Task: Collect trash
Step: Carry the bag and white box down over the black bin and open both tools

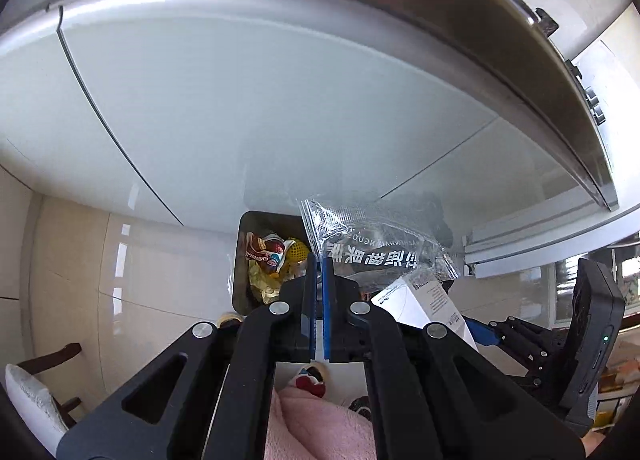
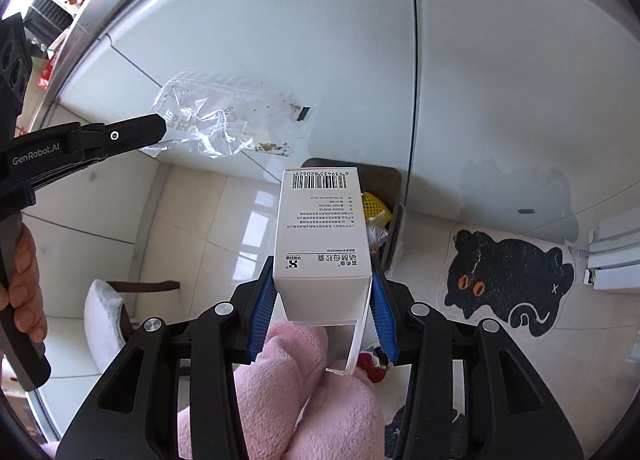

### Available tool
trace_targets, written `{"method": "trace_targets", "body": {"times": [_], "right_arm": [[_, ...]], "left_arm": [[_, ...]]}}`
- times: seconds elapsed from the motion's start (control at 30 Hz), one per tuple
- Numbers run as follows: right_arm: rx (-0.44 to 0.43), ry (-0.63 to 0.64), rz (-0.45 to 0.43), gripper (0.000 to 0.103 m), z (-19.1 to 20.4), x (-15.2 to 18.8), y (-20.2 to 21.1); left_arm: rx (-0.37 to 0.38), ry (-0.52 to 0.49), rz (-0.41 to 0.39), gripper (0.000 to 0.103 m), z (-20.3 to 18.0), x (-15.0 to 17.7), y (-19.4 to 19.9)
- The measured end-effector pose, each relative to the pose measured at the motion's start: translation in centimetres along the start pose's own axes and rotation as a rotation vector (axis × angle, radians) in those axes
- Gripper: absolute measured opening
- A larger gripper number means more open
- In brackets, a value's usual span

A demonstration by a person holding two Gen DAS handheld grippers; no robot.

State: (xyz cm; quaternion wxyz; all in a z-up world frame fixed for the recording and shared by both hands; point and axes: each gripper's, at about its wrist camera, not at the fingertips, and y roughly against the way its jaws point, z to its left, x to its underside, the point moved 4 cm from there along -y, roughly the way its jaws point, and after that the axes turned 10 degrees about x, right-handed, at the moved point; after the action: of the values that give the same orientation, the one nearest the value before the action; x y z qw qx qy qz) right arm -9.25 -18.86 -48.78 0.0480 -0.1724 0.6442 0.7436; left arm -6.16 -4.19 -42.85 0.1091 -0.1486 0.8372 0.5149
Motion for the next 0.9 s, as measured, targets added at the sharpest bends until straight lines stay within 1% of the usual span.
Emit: {"method": "trace_targets", "body": {"times": [0.2,0.33,0.53,0.67,0.83,0.87,0.9], "right_arm": [[0.0,-0.029,0.056,0.045,-0.7,-0.9,-5.6],[0.005,-0.018,0.088,0.045,-0.7,-1.2,-8.9],[0.014,-0.034,0.117,0.045,-0.4,-1.6,-12.8],[0.015,-0.047,0.13,0.046,-0.4,-1.8,-14.5],[0.013,-0.061,0.127,0.048,-0.2,-2.6,-15.3],[0.015,-0.061,0.125,0.054,-0.1,-2.8,-15.4],[0.017,-0.059,0.123,0.058,-0.1,-3.0,-15.5]], "left_arm": [[-0.009,0.009,0.049,0.0,2.9,0.2,-5.0],[-0.001,0.033,0.085,0.0,4.7,0.6,-7.9],[0.018,0.058,0.136,0.001,6.0,0.8,-11.7],[0.016,0.077,0.153,0.001,6.8,0.5,-13.3],[0.013,0.092,0.157,0.004,7.7,0.4,-13.7],[0.014,0.098,0.155,0.004,7.8,0.3,-13.6],[0.016,0.102,0.153,0.004,7.8,0.0,-13.5]]}}
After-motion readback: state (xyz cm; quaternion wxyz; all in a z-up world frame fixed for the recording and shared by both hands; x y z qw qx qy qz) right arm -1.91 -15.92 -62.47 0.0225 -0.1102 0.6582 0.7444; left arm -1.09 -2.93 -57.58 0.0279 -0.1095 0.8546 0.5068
